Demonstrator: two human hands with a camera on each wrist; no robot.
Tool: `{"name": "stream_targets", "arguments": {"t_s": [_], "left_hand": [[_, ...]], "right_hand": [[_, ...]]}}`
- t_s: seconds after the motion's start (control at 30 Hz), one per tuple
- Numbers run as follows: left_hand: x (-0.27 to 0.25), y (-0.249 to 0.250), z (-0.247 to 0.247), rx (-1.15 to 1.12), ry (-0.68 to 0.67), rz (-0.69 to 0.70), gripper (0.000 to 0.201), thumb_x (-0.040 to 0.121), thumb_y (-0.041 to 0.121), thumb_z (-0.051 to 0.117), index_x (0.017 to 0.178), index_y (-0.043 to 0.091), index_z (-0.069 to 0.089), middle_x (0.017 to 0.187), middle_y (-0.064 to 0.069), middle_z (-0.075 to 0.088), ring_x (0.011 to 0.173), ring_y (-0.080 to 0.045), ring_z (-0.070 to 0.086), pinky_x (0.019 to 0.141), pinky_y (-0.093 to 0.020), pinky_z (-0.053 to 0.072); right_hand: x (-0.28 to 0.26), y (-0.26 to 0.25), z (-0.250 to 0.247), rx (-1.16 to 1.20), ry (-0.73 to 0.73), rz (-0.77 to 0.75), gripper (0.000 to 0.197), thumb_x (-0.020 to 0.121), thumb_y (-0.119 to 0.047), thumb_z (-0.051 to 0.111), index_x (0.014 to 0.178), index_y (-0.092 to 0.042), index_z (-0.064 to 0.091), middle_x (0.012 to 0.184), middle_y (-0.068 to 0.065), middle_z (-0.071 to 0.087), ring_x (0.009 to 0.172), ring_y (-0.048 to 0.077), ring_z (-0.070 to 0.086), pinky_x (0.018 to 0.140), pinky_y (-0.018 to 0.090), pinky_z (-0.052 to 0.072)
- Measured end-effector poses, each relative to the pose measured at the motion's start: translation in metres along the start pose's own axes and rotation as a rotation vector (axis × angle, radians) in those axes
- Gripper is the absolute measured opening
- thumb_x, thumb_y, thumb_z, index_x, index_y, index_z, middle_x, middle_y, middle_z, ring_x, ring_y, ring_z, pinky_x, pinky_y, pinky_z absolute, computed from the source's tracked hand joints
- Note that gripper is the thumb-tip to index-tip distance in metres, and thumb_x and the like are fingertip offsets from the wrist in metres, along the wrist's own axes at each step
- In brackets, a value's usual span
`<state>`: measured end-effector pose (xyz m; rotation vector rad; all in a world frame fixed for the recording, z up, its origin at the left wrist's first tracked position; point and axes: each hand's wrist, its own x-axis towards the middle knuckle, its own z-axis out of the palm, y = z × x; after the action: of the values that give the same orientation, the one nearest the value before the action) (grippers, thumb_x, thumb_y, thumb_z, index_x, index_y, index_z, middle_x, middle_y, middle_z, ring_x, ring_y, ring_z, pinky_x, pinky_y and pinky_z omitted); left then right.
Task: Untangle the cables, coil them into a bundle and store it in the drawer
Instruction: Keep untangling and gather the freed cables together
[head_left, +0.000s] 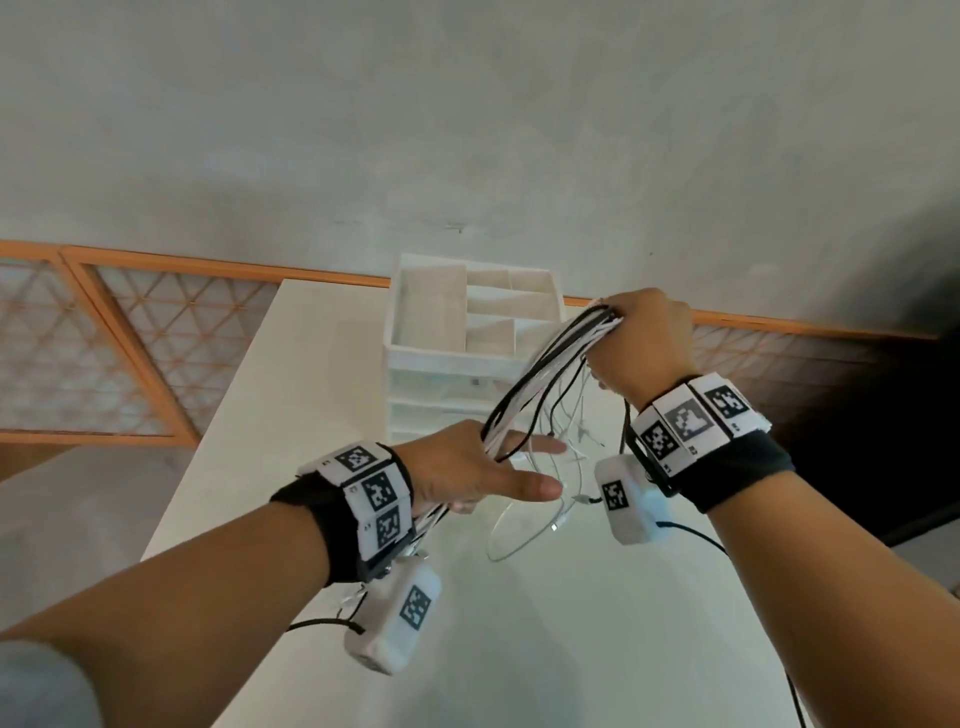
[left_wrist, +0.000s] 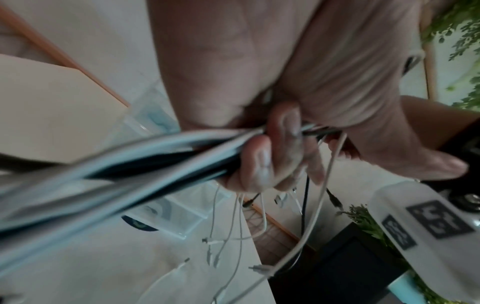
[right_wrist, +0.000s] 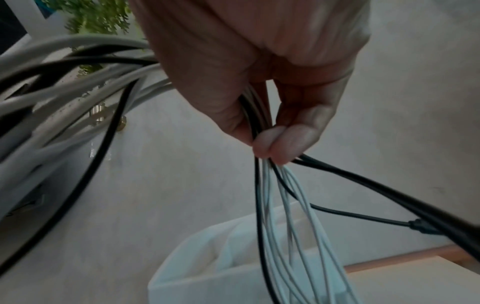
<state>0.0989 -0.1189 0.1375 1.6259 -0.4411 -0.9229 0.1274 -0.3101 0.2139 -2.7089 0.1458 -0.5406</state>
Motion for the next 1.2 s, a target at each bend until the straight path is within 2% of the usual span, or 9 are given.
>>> {"name": "stream_targets", "arguments": {"t_s": [0.2, 0.3, 0.47, 0.7, 0.77, 0.83, 0.9, 1.1, 1.2], "left_hand": [[-0.007, 0.002, -0.013, 0.301, 0.203, -0.012, 0.042, 0.082, 0.053, 0.071, 0.062, 0.017, 0.063, 0.048, 0.008, 0.050, 0.046, -0.010, 0.043, 0.058, -0.024, 0.039], [-0.026, -0.014, -0.046, 0.424, 0.312, -0.058, 0.045, 0.081, 0.060, 0.067, 0.063, 0.019, 0.066, 0.049, 0.009, 0.053, 0.049, -0.008, 0.050, 0.056, -0.020, 0.037], [-0.044, -0.035, -0.072, 0.407, 0.413, -0.013, 0.047, 0.085, 0.053, 0.063, 0.064, 0.014, 0.047, 0.052, -0.001, 0.057, 0.047, -0.008, 0.053, 0.050, -0.019, 0.036], [-0.034, -0.018, -0.073, 0.286, 0.606, 0.113, 0.057, 0.090, 0.065, 0.045, 0.066, 0.014, 0.057, 0.053, 0.008, 0.040, 0.047, -0.010, 0.033, 0.051, -0.024, 0.030], [-0.034, -0.012, -0.074, 0.329, 0.641, 0.164, 0.055, 0.093, 0.060, 0.046, 0.066, 0.013, 0.056, 0.050, 0.010, 0.038, 0.046, -0.008, 0.032, 0.052, -0.025, 0.031], [-0.035, -0.010, -0.071, 0.492, 0.660, 0.188, 0.055, 0.094, 0.059, 0.045, 0.069, 0.011, 0.055, 0.052, 0.009, 0.038, 0.047, -0.009, 0.035, 0.055, -0.027, 0.033], [-0.032, -0.014, -0.058, 0.629, 0.641, 0.179, 0.055, 0.094, 0.060, 0.044, 0.069, 0.011, 0.052, 0.055, 0.006, 0.041, 0.051, -0.013, 0.039, 0.057, -0.031, 0.035], [-0.005, -0.026, -0.003, 0.917, 0.554, 0.097, 0.050, 0.088, 0.071, 0.040, 0.061, 0.029, 0.041, 0.056, 0.008, 0.047, 0.062, -0.019, 0.049, 0.057, -0.032, 0.037], [-0.002, -0.023, 0.007, 0.903, 0.402, 0.119, 0.047, 0.087, 0.069, 0.048, 0.064, 0.028, 0.047, 0.061, 0.009, 0.051, 0.062, -0.014, 0.051, 0.058, -0.031, 0.039]], "right_hand": [[0.005, 0.020, -0.009, 0.092, -0.012, 0.115, 0.034, 0.073, -0.013, 0.042, 0.075, -0.008, 0.076, 0.052, 0.009, 0.066, 0.052, 0.030, 0.068, 0.065, 0.041, 0.060], [0.009, 0.046, -0.006, 0.341, -0.089, 0.443, 0.039, 0.090, -0.001, 0.040, 0.105, -0.002, 0.075, 0.046, 0.006, 0.062, 0.035, 0.014, 0.059, 0.042, 0.025, 0.056], [0.011, 0.074, 0.004, 0.489, -0.114, 0.585, 0.026, 0.097, 0.005, 0.040, 0.101, -0.001, 0.065, 0.069, 0.016, 0.065, 0.036, 0.009, 0.062, 0.040, 0.021, 0.054], [0.026, 0.091, 0.030, 0.746, 0.198, 0.425, 0.028, 0.088, 0.014, 0.056, 0.098, -0.009, 0.068, 0.096, 0.012, 0.070, 0.076, 0.004, 0.069, 0.060, 0.009, 0.053], [0.022, 0.101, 0.037, 0.634, 0.090, 0.383, 0.034, 0.086, 0.010, 0.063, 0.113, -0.011, 0.064, 0.107, 0.007, 0.068, 0.089, -0.005, 0.068, 0.074, 0.011, 0.053], [0.010, 0.115, 0.050, 0.449, -0.164, 0.419, 0.067, 0.085, 0.000, 0.071, 0.144, -0.020, 0.047, 0.135, 0.008, 0.060, 0.125, 0.017, 0.059, 0.098, 0.030, 0.050], [-0.005, 0.115, 0.059, 0.187, -0.412, 0.418, 0.092, 0.084, -0.006, 0.072, 0.157, -0.027, 0.020, 0.147, 0.014, 0.049, 0.131, 0.031, 0.053, 0.093, 0.034, 0.049], [-0.065, 0.045, 0.058, 0.095, -0.804, -0.006, 0.090, 0.072, -0.045, 0.080, 0.146, -0.053, 0.028, 0.083, -0.013, 0.067, 0.086, 0.011, 0.062, 0.089, 0.031, 0.051], [-0.089, 0.040, 0.084, -0.057, -0.829, -0.030, 0.040, 0.062, -0.076, 0.059, 0.088, -0.046, 0.061, 0.079, -0.017, 0.062, 0.085, 0.015, 0.064, 0.082, 0.034, 0.054]]}}
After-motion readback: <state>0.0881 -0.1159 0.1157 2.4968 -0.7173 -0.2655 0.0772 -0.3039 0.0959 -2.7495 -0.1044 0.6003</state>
